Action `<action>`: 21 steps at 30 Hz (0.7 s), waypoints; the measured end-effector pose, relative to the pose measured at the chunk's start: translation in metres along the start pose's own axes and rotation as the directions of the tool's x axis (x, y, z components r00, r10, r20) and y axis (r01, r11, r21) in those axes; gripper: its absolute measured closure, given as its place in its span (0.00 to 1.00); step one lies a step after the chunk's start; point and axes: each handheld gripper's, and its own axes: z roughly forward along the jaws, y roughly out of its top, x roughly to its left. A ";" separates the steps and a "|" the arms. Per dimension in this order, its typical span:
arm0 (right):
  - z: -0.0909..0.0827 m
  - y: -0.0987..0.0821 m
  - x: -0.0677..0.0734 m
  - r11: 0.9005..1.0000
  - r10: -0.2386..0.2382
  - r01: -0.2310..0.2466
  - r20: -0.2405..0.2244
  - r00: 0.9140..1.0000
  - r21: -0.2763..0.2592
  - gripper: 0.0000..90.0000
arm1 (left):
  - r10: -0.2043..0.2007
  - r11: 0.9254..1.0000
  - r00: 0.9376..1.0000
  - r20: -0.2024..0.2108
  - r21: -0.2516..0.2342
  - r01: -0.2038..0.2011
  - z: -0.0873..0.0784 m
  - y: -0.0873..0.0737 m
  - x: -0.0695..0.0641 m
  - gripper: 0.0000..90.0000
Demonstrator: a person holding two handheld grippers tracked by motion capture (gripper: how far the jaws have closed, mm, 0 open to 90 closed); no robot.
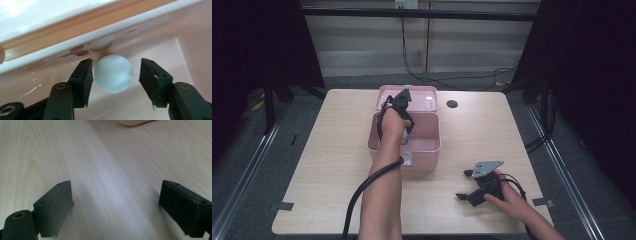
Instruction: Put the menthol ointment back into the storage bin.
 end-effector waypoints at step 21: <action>0.000 0.000 0.000 1.000 0.000 0.000 0.000 1.000 0.000 0.12 | -0.009 1.000 1.000 0.009 0.009 0.009 -0.009 -0.001 -0.001 0.27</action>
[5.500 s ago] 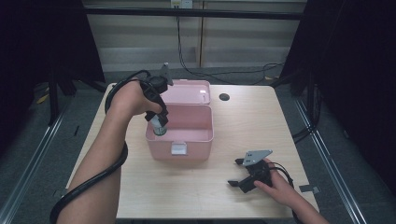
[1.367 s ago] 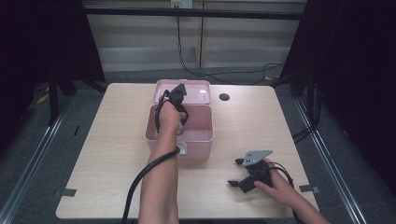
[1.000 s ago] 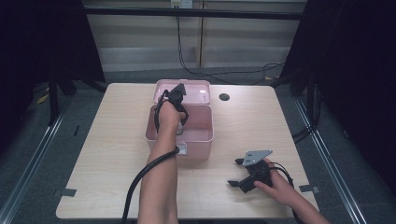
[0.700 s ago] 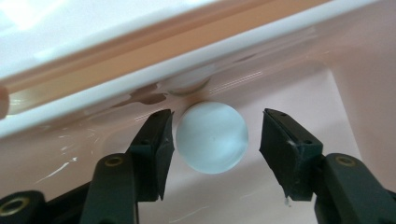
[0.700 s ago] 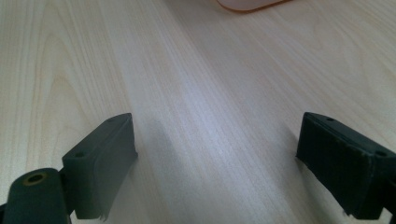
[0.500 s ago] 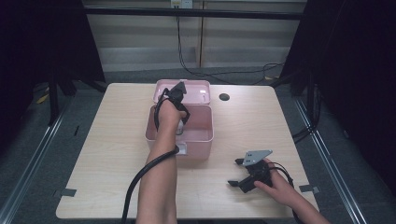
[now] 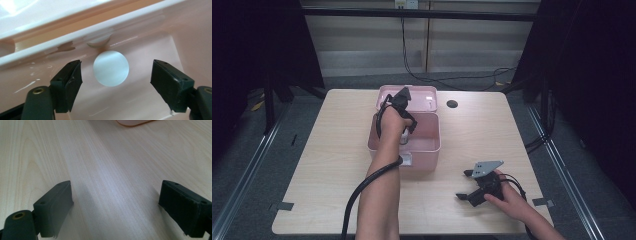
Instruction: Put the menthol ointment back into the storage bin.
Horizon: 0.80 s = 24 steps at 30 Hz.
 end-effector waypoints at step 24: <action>0.000 0.000 0.000 1.000 -0.002 0.002 0.000 1.000 0.001 0.12 | 0.039 0.999 0.998 0.038 0.019 -0.040 -0.029 -0.008 0.002 0.24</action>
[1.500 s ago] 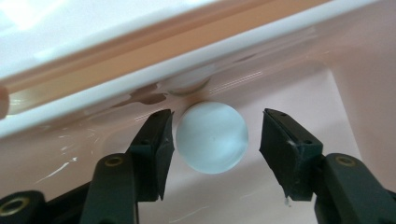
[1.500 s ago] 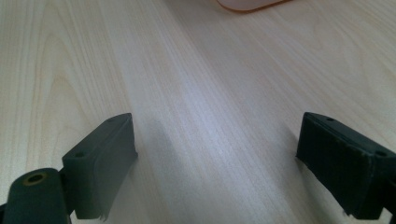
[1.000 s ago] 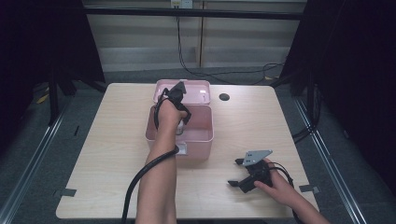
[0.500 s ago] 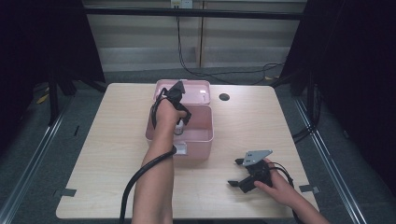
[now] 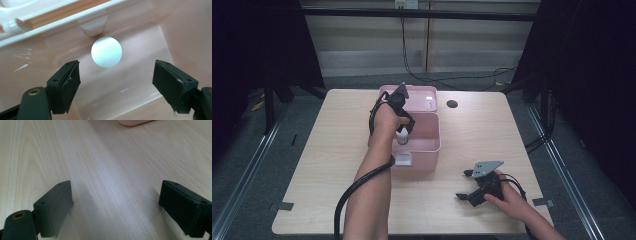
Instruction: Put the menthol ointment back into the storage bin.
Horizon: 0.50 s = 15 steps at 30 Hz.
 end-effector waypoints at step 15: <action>0.000 0.000 0.000 1.000 0.001 -0.001 0.000 1.000 0.001 0.12 | 0.028 1.000 0.999 0.030 -0.006 -0.028 -0.026 -0.007 -0.003 0.24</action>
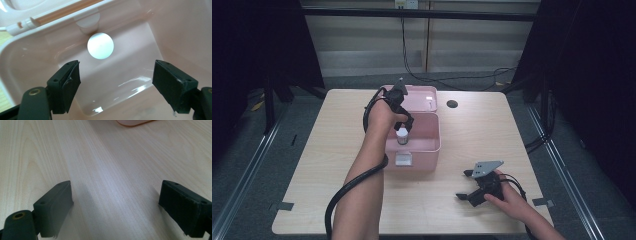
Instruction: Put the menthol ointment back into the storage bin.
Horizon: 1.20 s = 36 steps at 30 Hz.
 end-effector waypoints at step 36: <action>0.000 0.000 0.000 1.000 0.002 -0.002 0.000 1.000 0.001 0.12 | -0.011 1.000 1.000 0.023 -0.003 0.011 -0.056 -0.037 0.022 0.25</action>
